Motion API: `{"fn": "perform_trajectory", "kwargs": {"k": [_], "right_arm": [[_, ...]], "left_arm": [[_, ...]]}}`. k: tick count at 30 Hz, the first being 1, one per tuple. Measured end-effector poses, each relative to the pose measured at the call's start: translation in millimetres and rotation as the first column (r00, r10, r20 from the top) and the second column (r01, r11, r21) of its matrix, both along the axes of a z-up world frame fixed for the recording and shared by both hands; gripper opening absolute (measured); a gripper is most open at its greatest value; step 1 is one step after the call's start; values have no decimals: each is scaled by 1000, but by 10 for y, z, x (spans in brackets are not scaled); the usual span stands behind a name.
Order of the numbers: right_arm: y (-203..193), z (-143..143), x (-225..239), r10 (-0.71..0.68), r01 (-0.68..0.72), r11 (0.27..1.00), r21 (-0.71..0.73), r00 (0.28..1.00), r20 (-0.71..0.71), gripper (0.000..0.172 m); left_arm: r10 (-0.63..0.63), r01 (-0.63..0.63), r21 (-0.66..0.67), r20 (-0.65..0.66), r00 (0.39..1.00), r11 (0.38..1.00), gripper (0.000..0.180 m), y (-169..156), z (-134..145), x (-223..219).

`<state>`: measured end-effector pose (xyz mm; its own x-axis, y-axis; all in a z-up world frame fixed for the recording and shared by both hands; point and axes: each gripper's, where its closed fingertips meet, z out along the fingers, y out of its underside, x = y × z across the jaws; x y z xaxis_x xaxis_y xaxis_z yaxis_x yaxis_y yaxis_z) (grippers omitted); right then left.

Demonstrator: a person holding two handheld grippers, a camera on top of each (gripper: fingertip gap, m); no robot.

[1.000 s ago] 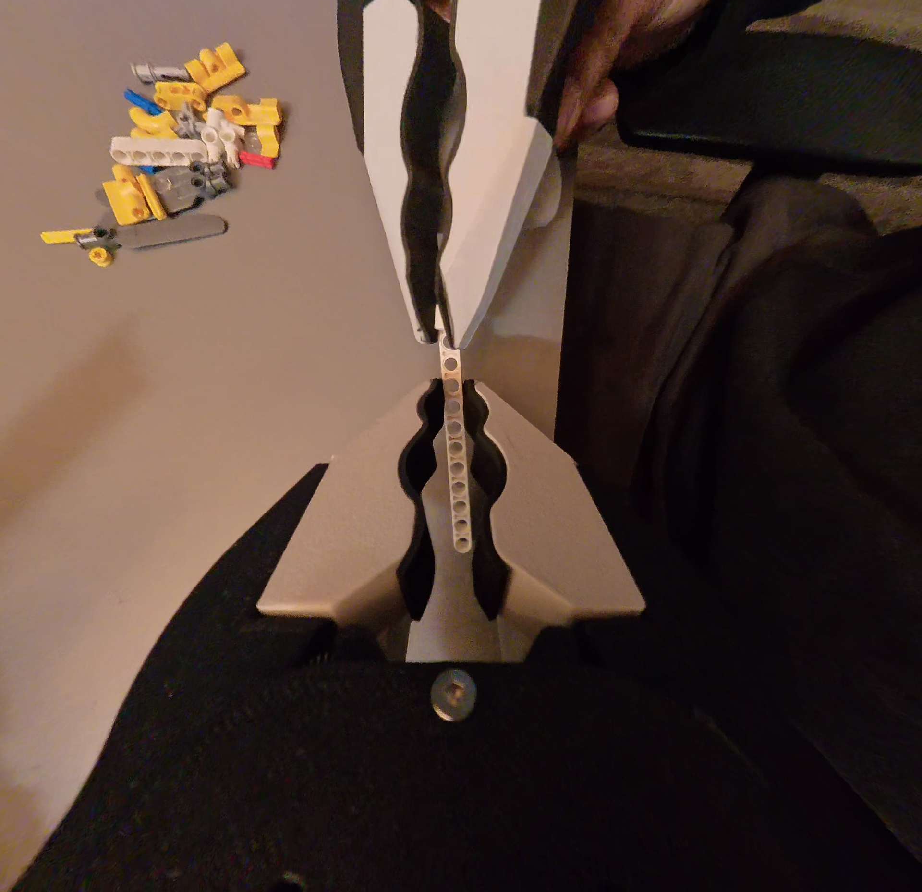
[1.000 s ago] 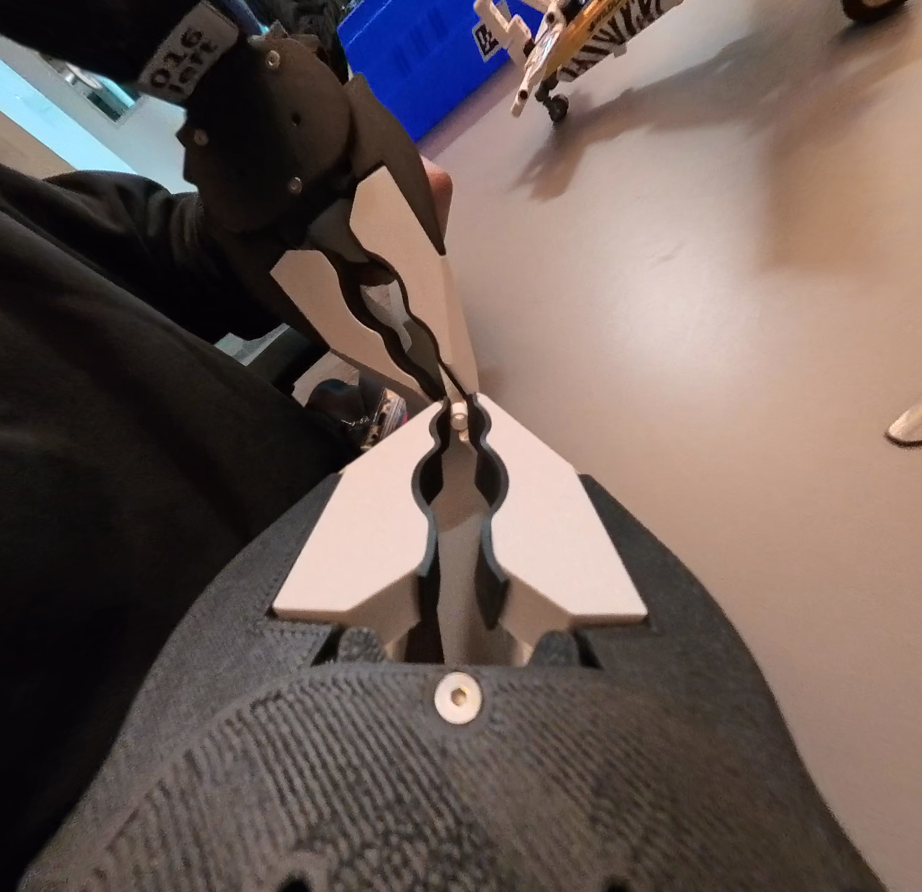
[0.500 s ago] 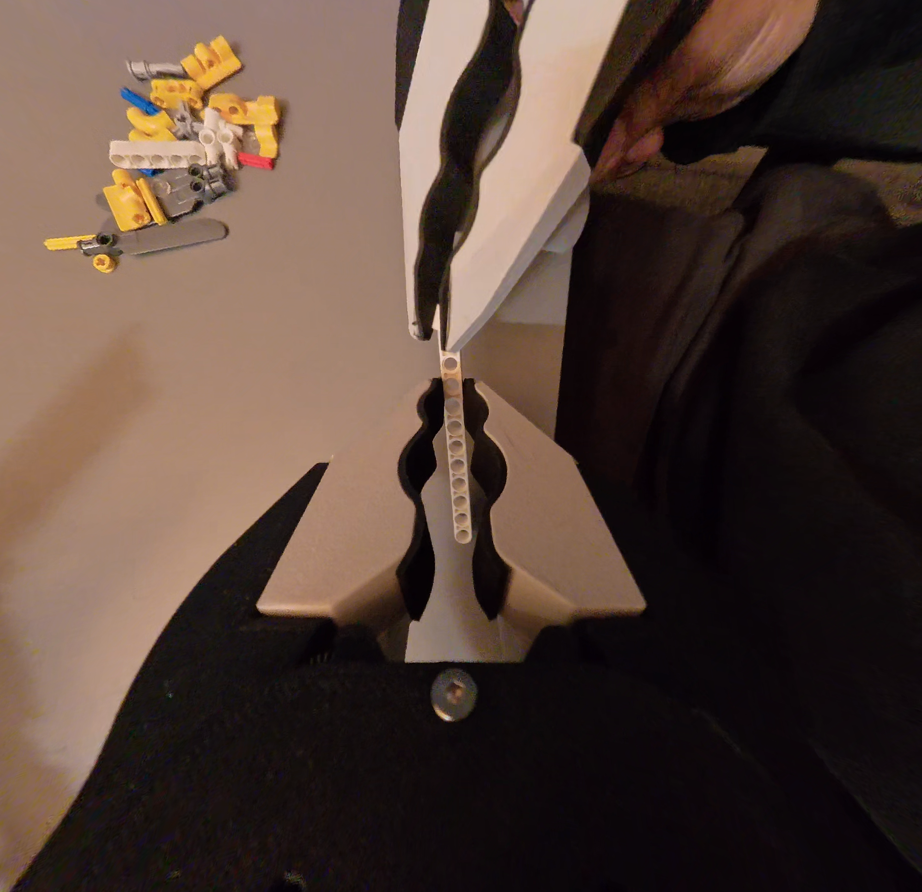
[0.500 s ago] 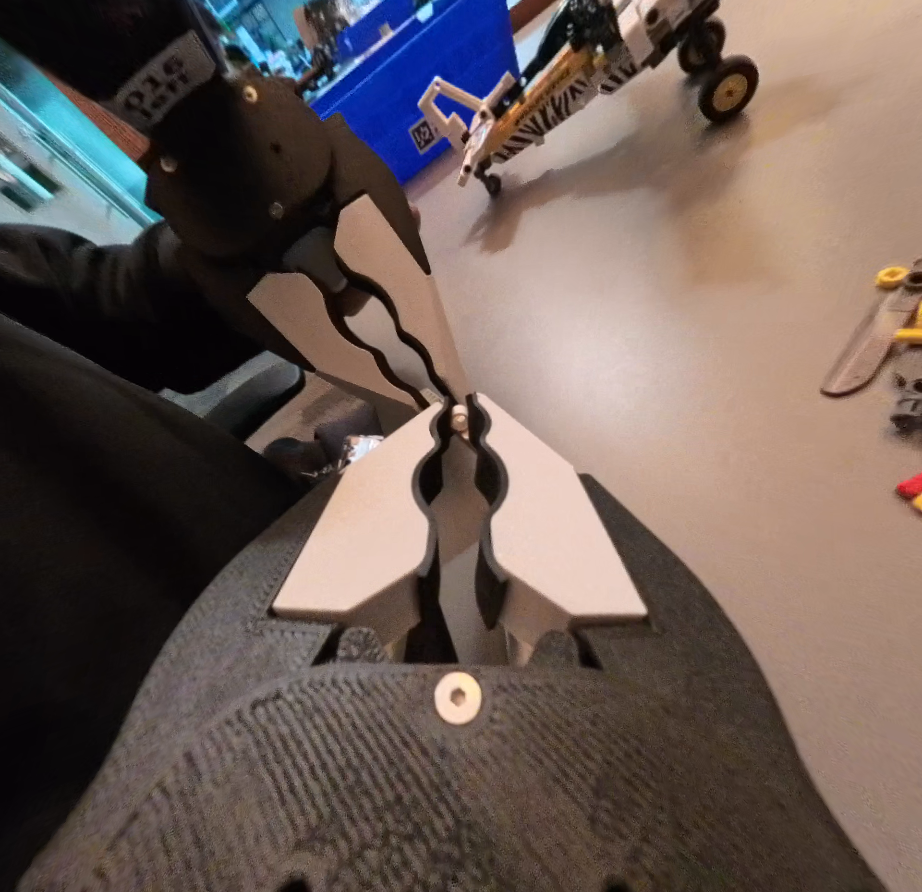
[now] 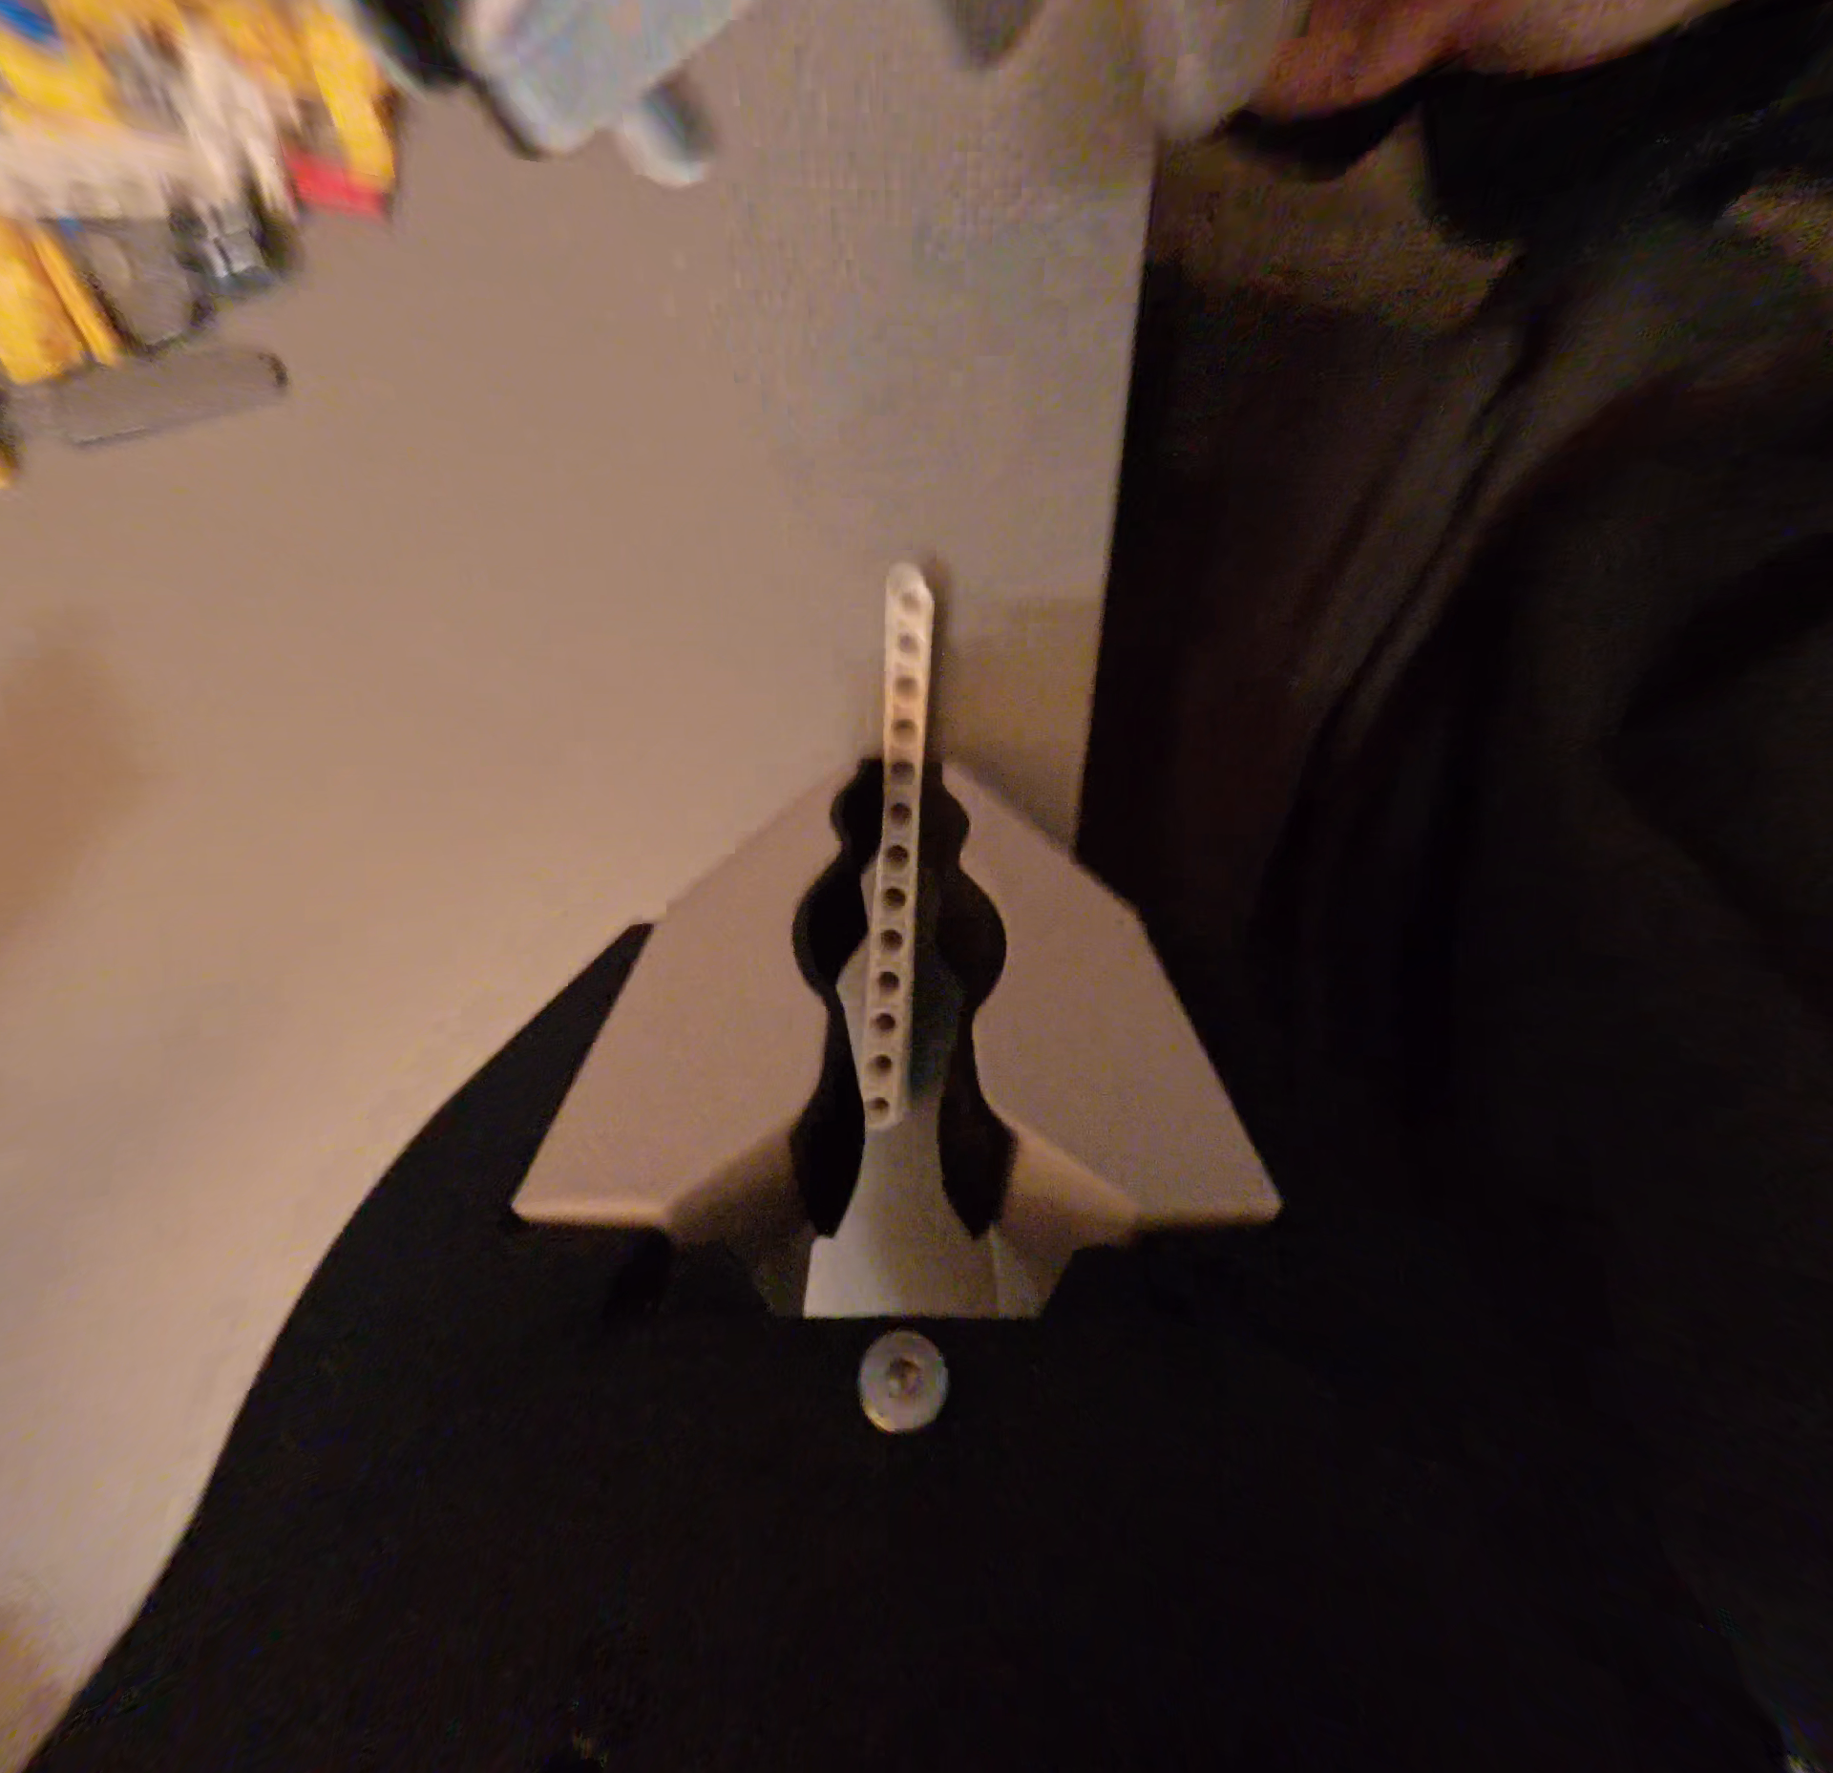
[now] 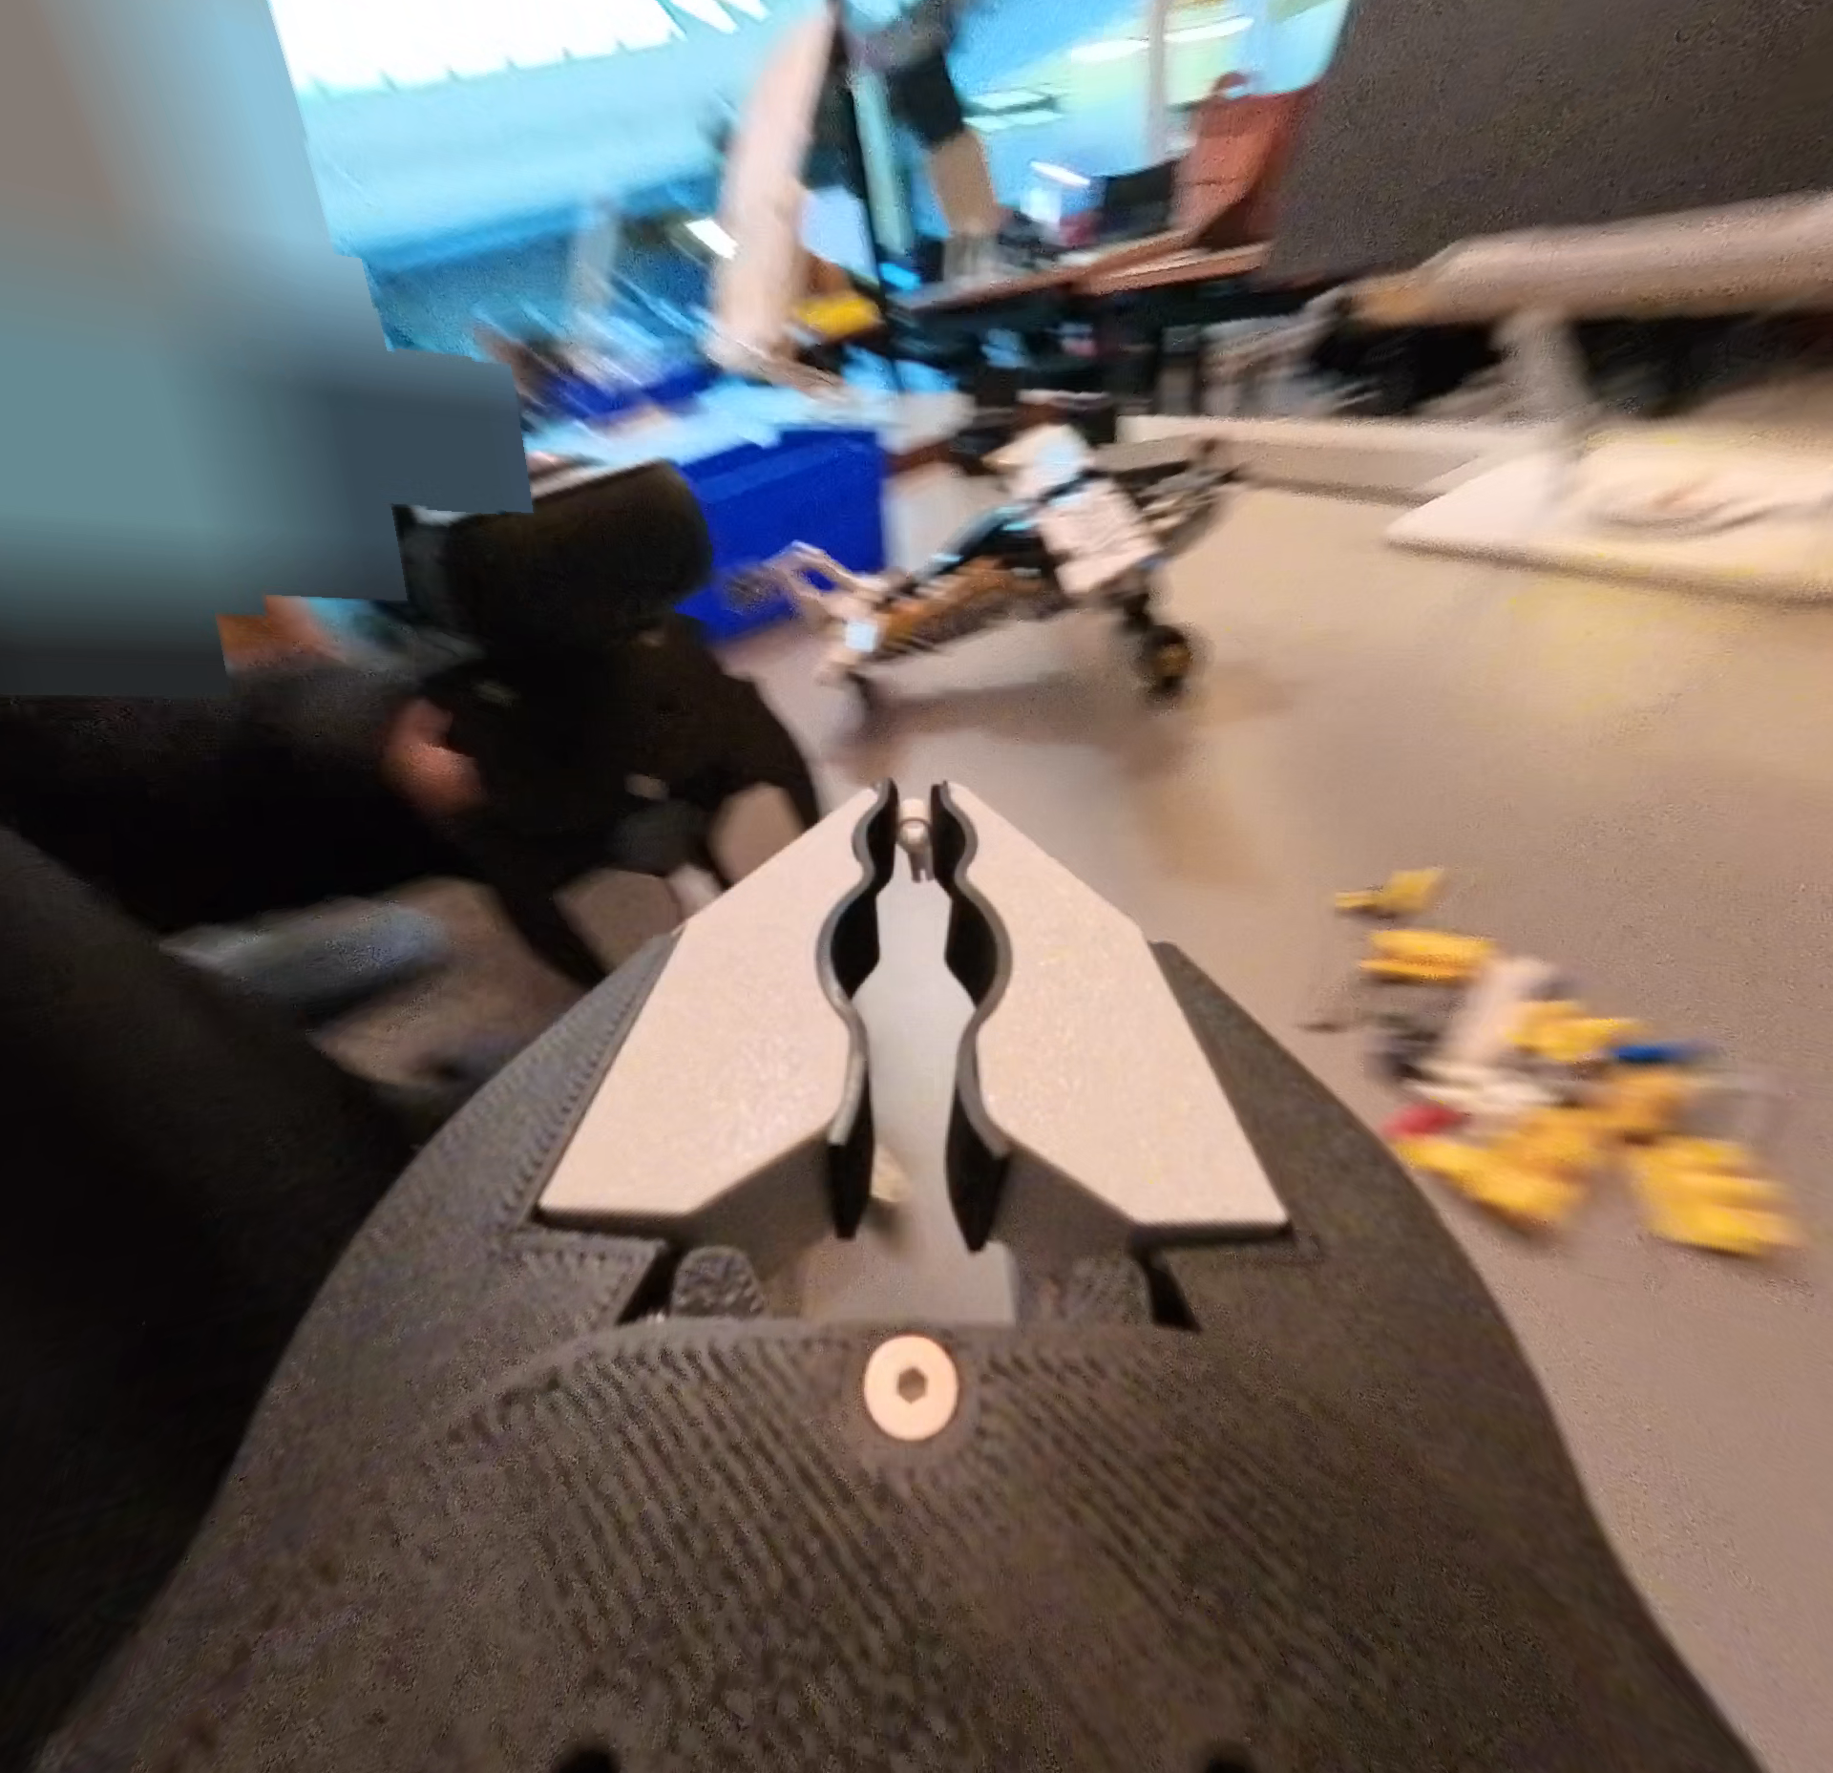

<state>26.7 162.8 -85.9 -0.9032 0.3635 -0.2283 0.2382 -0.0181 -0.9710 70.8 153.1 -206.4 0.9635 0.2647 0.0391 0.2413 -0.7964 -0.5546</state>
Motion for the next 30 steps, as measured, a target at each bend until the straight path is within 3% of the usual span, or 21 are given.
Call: {"fn": "perform_trajectory", "kwargs": {"k": [2, 6, 11, 17, 23, 28, 30], "right_arm": [[93, -81, -80, -67, 86, 982, 168, 991, -119, 5], [225, -200, -159, -52, 52, 992, 112, 999, -4, 5], [563, -511, -719, -222, 200, 947, 250, 973, 66, 6], [663, -680, -1216, -283, 215, 909, 357, 947, 150, 32], [809, -247, -1229, -309, 294, 938, 182, 949, 56, 35], [891, -277, -1067, -338, 342, 922, 181, 939, -54, 32], [910, -269, -1033, -359, 372, 916, 153, 927, -104, 29]], "left_arm": [[-20, 15, -64, -77, 997, 998, 7, -48, 11, -11], [-5, 4, -44, -24, 1000, 999, 7, -59, -1, -63], [-19, 18, -25, -22, 1000, 1000, 7, -5, 35, -4], [36, -36, 17, -32, 999, 999, 6, -77, 126, -104], [126, -121, 95, -49, 991, 988, 6, -153, 282, -286], [218, -209, 268, -6, 976, 940, 6, 83, 539, -670], [251, -244, 271, 6, 968, 931, 6, 213, 556, -919]]}}
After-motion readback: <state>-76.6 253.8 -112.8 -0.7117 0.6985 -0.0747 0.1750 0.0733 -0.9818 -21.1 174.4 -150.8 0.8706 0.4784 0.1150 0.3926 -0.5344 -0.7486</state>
